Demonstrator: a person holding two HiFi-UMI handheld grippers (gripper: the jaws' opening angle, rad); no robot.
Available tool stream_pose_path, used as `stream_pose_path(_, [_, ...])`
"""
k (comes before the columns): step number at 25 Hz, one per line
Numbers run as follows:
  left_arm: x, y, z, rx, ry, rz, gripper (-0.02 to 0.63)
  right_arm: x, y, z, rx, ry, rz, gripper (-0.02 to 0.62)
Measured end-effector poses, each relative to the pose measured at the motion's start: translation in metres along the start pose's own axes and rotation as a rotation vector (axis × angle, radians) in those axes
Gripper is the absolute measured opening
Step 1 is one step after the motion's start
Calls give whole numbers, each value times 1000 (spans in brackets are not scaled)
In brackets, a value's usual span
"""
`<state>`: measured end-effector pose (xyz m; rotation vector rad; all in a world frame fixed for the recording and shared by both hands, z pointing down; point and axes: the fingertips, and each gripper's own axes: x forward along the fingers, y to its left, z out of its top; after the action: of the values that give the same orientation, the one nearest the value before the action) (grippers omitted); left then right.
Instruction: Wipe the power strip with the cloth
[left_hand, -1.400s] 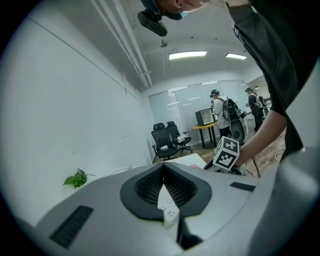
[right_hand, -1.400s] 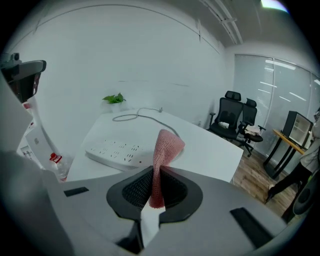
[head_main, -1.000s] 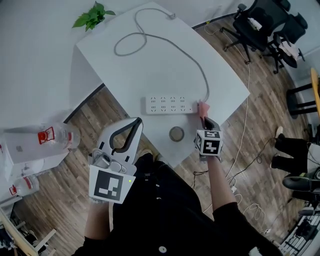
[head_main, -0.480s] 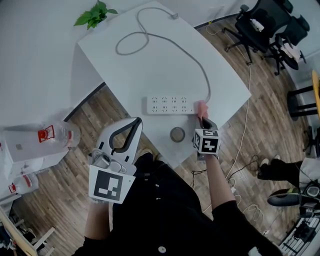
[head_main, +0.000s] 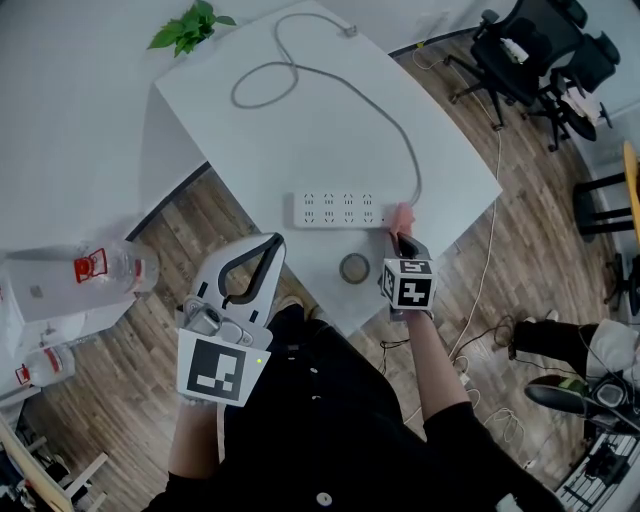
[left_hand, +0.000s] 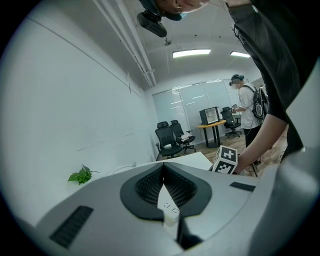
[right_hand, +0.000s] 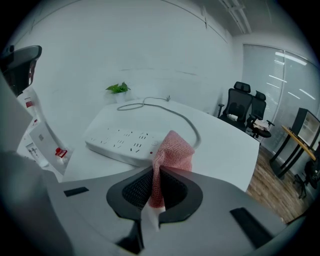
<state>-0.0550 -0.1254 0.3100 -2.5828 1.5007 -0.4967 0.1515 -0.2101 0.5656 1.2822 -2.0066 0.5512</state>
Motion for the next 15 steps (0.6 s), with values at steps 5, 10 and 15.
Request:
stream_pose_path(5, [-1, 2, -4, -12, 12, 0, 15, 1, 11, 3, -15, -1, 21, 49])
stream_pose_path(10, [-2, 3, -4, -14, 8, 4, 14, 2, 27, 8, -40, -3, 51, 49])
stream_pose_path(15, [-5, 6, -6, -16, 16, 9, 14, 5, 47, 14, -61, -10, 86, 49])
